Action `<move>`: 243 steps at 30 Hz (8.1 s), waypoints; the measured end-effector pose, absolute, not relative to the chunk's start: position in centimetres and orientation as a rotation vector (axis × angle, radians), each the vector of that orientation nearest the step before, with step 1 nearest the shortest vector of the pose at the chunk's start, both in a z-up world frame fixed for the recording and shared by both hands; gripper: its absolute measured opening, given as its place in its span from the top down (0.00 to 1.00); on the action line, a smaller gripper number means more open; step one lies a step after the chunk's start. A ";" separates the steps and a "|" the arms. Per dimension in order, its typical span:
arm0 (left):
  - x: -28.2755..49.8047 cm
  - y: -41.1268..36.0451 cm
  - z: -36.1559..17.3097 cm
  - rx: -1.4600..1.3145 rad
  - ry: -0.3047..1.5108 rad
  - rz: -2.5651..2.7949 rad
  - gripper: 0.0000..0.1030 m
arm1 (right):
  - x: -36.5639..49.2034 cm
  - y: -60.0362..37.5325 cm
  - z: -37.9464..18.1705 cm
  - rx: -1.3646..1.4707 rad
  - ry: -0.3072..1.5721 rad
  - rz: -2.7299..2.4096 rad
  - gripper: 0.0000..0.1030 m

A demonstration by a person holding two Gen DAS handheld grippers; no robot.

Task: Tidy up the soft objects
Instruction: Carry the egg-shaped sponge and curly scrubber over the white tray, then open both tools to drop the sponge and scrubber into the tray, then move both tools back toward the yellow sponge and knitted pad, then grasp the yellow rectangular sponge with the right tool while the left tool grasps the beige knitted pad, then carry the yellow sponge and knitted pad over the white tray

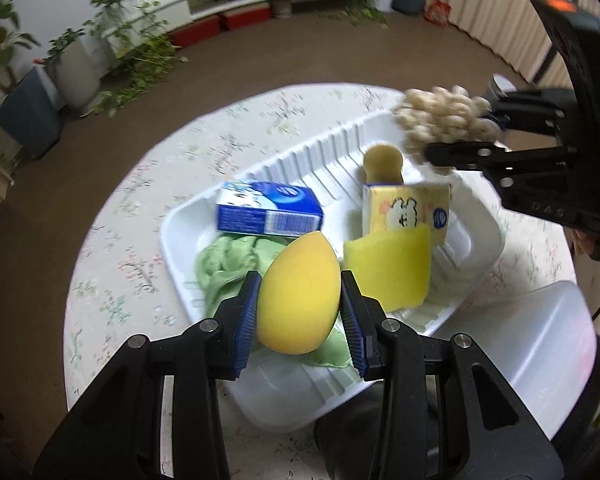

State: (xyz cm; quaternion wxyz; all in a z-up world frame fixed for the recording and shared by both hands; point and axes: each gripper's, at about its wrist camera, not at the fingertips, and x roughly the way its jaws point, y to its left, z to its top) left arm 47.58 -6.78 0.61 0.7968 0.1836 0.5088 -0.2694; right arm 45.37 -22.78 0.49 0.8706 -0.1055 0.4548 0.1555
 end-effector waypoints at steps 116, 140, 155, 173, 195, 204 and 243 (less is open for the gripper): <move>17.4 8.0 -1.5 -0.174 0.809 -0.367 0.00 | 17.0 -8.2 -7.4 0.132 0.900 0.260 0.01; 26.0 -0.8 -5.0 0.072 1.029 -0.555 0.00 | 16.0 -10.0 -7.8 0.051 0.894 0.311 0.29; 26.7 -1.7 -6.6 0.081 1.039 -0.574 0.20 | 14.3 -11.6 -7.2 0.021 0.884 0.346 0.44; 27.4 -0.5 -5.9 0.004 1.060 -0.570 0.26 | 13.8 -12.3 -6.7 0.003 0.882 0.347 0.41; 27.2 -0.4 -5.8 0.213 1.012 -0.537 0.38 | 15.4 -14.1 -7.1 -0.042 0.909 0.327 0.34; 26.4 -0.6 -5.8 0.199 0.989 -0.493 0.71 | 14.6 -14.6 -7.0 -0.071 0.896 0.293 0.36; 36.9 5.0 8.3 0.093 0.868 -0.424 0.74 | 28.9 -36.3 7.1 -0.060 0.757 -0.060 0.40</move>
